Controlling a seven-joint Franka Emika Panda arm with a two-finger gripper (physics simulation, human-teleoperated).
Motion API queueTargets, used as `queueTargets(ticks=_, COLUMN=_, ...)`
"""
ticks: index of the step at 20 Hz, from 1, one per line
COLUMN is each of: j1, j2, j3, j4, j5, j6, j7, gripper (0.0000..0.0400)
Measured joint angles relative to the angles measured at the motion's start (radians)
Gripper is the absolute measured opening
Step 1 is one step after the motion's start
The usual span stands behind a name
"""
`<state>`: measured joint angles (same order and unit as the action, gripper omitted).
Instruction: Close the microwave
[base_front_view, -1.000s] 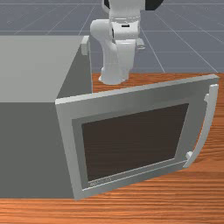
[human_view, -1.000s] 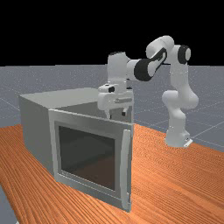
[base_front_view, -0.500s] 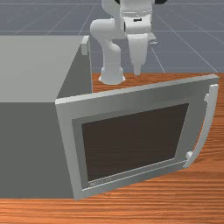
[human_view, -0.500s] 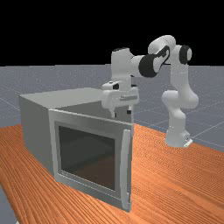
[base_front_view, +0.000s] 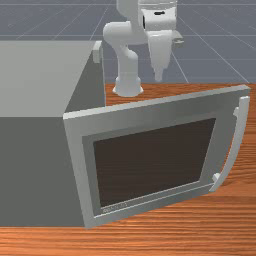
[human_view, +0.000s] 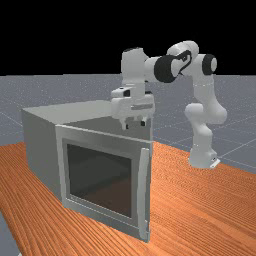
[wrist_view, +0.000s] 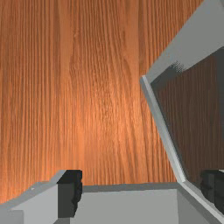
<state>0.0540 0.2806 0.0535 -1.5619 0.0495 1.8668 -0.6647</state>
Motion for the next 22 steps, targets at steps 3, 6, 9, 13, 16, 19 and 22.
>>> queueTargets(ticks=3, j1=0.001, j2=-0.039, j3=-0.003, j4=-0.128, j5=-0.019, j6=0.295, j7=0.000, gripper=0.0400)
queueTargets(ticks=6, j1=0.005, j2=-0.027, j3=-0.008, j4=-0.147, j5=-0.037, j6=0.425, j7=0.008, gripper=0.0400)
queueTargets(ticks=9, j1=0.002, j2=0.005, j3=-0.005, j4=-0.073, j5=-0.021, j6=0.312, j7=-0.005, gripper=0.0400)
queueTargets(ticks=13, j1=0.004, j2=0.003, j3=-0.007, j4=-0.096, j5=-0.027, j6=0.392, j7=-0.005, gripper=0.0400)
queueTargets(ticks=16, j1=0.004, j2=-0.007, j3=-0.007, j4=-0.105, j5=-0.027, j6=0.399, j7=-0.006, gripper=0.0400)
queueTargets(ticks=19, j1=0.009, j2=-0.042, j3=-0.013, j4=-0.177, j5=-0.052, j6=0.558, j7=0.011, gripper=0.0400)
queueTargets(ticks=22, j1=0.006, j2=0.007, j3=-0.008, j4=-0.073, j5=-0.033, j6=0.442, j7=-0.007, gripper=0.0400)
